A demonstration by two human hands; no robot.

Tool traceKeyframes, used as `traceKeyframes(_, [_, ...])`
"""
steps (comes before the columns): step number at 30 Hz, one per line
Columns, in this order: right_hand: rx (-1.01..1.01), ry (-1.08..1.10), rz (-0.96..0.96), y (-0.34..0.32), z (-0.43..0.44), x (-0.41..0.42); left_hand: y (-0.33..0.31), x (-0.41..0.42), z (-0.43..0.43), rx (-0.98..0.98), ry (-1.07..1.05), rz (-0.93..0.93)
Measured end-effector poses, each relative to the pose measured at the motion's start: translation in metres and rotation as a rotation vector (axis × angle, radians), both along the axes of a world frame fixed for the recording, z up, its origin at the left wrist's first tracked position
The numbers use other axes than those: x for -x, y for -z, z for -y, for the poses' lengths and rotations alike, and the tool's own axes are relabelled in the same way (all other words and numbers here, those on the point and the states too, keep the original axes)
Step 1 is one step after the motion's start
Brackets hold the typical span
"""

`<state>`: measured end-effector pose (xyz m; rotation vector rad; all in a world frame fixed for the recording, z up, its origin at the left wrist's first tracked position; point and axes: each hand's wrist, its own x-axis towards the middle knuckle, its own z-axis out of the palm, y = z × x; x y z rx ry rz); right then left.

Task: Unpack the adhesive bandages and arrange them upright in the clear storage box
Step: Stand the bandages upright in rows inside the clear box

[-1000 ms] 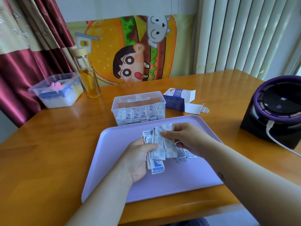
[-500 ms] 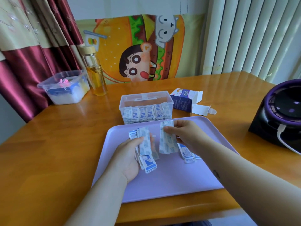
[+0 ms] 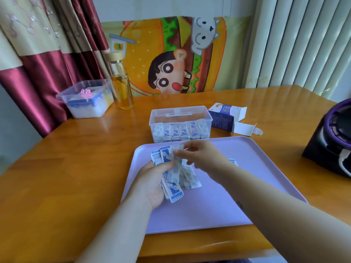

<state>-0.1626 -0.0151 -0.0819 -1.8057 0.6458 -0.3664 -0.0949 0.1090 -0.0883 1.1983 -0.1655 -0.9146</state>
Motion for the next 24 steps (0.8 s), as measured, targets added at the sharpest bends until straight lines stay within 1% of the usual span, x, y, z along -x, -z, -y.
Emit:
traceKeyframes(3, [0.017,0.068,0.031,0.001,0.005,-0.001,-0.001,0.001,0.000,-0.009,0.023,-0.047])
traceKeyframes(6, [-0.005,0.136,0.024,-0.001,0.013,0.001,-0.003,-0.005,-0.005,-0.005,-0.038,-0.135])
traceKeyframes(7, [0.020,0.122,-0.015,0.001,0.016,0.002,-0.002,-0.008,-0.006,0.006,-0.066,-0.134])
traceKeyframes(9, [0.134,0.088,-0.107,0.006,0.019,0.003,-0.002,-0.014,-0.008,0.024,-0.095,-0.111])
traceKeyframes(11, [0.210,0.115,-0.086,0.006,0.018,0.004,-0.002,-0.014,-0.007,0.019,-0.073,-0.099])
traceKeyframes(12, [0.201,0.109,-0.051,0.003,0.016,0.004,-0.002,-0.012,-0.006,0.006,-0.045,-0.098])
traceKeyframes(14, [0.107,0.016,-0.006,-0.002,0.014,0.005,-0.002,-0.005,0.000,-0.036,0.031,-0.089])
traceKeyframes(15, [0.067,-0.040,-0.016,-0.004,0.012,0.005,-0.003,0.000,0.004,-0.048,0.067,-0.082])
traceKeyframes(17, [0.049,-0.077,-0.018,-0.005,0.011,0.007,-0.003,0.011,0.013,-0.028,0.102,-0.096])
traceKeyframes(19, [0.041,-0.004,0.008,-0.006,0.019,0.012,-0.006,0.021,0.021,0.021,0.100,-0.176])
traceKeyframes(21, [0.052,0.123,0.015,-0.009,0.033,0.024,-0.009,0.026,0.026,0.046,0.096,-0.257])
traceKeyframes(24, [0.079,0.247,-0.035,-0.010,0.056,0.048,-0.010,0.029,0.032,0.051,0.113,-0.266])
